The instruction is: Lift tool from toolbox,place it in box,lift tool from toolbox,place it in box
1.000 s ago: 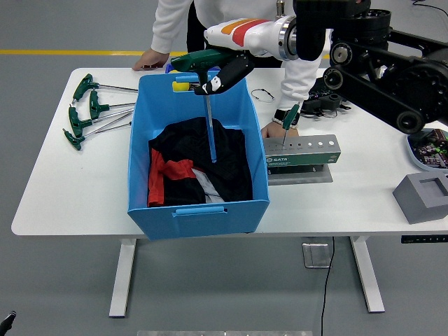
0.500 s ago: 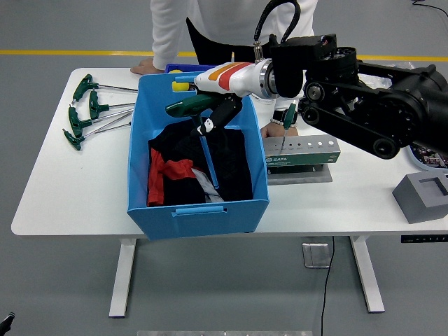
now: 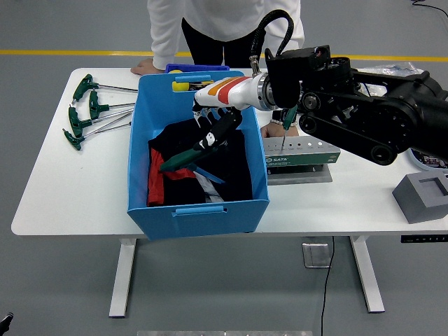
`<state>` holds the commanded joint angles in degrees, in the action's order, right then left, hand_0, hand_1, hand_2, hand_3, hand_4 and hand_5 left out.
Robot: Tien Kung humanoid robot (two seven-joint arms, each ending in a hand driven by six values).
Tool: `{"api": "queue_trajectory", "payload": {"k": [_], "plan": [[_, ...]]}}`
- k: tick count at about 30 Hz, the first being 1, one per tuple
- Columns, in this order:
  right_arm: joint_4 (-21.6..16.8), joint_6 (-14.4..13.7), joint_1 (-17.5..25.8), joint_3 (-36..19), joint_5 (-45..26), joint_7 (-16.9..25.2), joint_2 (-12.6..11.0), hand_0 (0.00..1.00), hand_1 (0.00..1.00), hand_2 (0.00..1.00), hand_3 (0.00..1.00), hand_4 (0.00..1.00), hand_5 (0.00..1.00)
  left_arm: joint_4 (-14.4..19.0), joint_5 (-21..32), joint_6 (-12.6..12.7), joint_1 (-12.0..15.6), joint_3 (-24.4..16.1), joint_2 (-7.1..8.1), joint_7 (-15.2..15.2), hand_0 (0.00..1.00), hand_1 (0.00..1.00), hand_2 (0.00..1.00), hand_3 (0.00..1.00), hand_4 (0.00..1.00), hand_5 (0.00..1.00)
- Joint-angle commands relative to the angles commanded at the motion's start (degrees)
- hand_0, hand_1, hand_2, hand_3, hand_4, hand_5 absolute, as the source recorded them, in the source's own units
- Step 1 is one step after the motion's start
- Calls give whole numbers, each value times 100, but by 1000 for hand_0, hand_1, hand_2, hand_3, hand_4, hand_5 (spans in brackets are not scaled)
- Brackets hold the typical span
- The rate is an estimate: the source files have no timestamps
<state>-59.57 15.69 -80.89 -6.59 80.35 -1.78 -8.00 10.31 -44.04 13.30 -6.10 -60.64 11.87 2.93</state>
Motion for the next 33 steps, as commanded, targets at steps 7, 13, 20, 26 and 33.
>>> {"api": "queue_trajectory", "payload": {"k": [7,13,20,26,33], "plan": [[19,26,9,-18,0,7,-27,363,452,506,496,876,644,0,-46,-4,12,-24,-10,-8,883,899,902,746,700,772],[154,-7,18,-195,177,85,-130,515,584,632,537,902,648,0,-70,-5,14,-27,0,-12,883,898,901,746,700,772],[402,-80,135,-438,871,200,-314,631,667,720,593,927,647,0,-96,-8,-8,-50,3,-8,883,898,901,746,700,771],[357,-268,668,-839,1119,-112,-697,640,680,769,709,937,650,0,-107,-5,-53,-114,-35,-5,883,898,901,746,700,772],[6,-459,1129,-1032,788,-1089,-1247,512,605,717,801,954,686,0,-104,4,-10,-143,-69,-15,883,898,901,746,701,773]]}}
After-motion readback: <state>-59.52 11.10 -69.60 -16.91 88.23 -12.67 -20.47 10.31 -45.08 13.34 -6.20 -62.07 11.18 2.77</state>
